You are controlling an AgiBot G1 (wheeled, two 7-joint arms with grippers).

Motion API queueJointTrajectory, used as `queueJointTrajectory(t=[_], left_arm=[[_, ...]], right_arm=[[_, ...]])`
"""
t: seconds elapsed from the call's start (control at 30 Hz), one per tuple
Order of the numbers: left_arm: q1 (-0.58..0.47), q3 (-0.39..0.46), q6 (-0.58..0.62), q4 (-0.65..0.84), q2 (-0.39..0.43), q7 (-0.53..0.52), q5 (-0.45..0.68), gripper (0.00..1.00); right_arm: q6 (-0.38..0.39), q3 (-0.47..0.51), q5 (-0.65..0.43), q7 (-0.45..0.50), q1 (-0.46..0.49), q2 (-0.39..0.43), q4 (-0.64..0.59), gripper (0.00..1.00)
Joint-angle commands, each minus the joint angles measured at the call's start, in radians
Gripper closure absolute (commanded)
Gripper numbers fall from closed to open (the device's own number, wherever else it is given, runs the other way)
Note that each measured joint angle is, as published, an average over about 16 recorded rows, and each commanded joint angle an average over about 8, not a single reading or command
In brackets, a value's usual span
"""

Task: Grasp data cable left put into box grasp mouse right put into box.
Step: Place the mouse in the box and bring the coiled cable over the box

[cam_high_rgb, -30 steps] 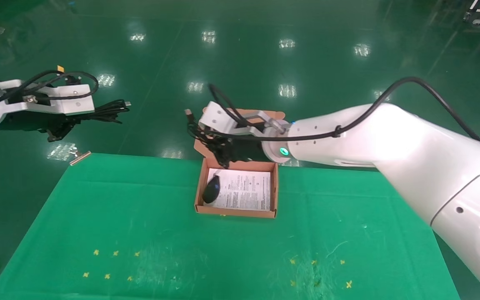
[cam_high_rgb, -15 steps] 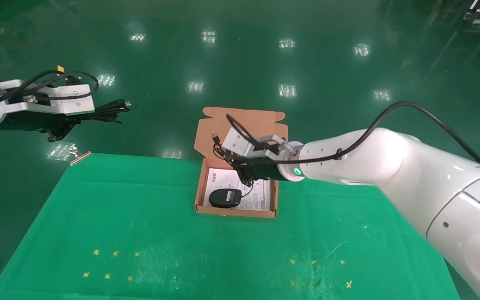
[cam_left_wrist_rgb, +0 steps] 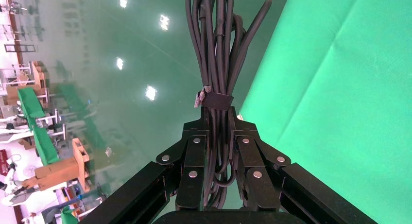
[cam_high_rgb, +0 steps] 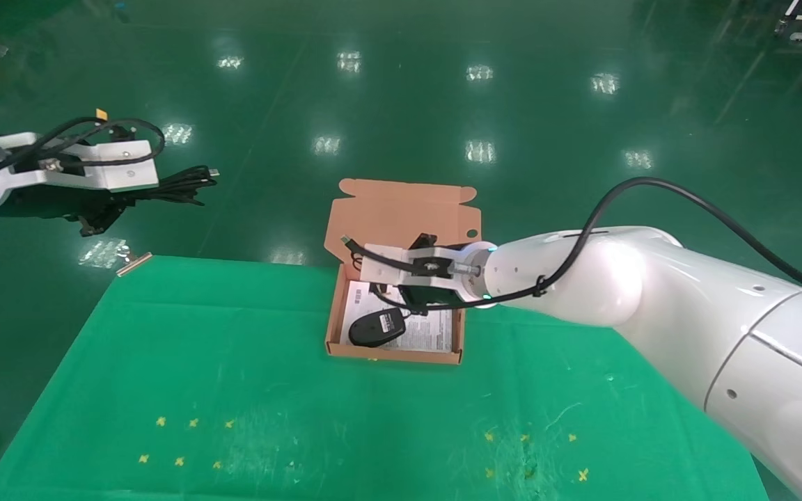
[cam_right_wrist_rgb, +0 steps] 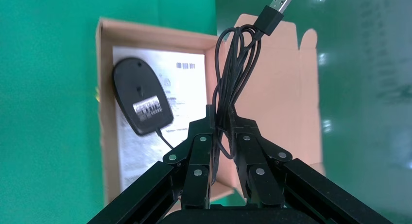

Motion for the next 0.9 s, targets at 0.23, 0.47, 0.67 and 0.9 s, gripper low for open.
queueJointTrajectory(t=[0.23, 0.47, 0.67, 0.9], left_arm=[[0.0, 0.0, 0.0, 0.0, 0.0, 0.0, 0.0, 1.0], [0.005, -0.001, -0.004, -0.002, 0.003, 0.001, -0.007, 1.0], [0.031, -0.002, -0.035, 0.0, 0.023, 0.01, -0.033, 1.0], [0.08, -0.002, -0.105, 0.012, 0.061, 0.053, -0.077, 1.0]], right_arm=[[0.02, -0.045, -0.055, -0.014, 0.01, -0.001, 0.033, 0.0], [0.022, -0.039, -0.047, -0.011, 0.009, 0.024, 0.059, 0.0], [0.016, -0.036, -0.035, 0.008, 0.004, 0.049, 0.091, 0.0], [0.005, -0.026, -0.013, 0.042, 0.003, 0.105, 0.119, 0.0]])
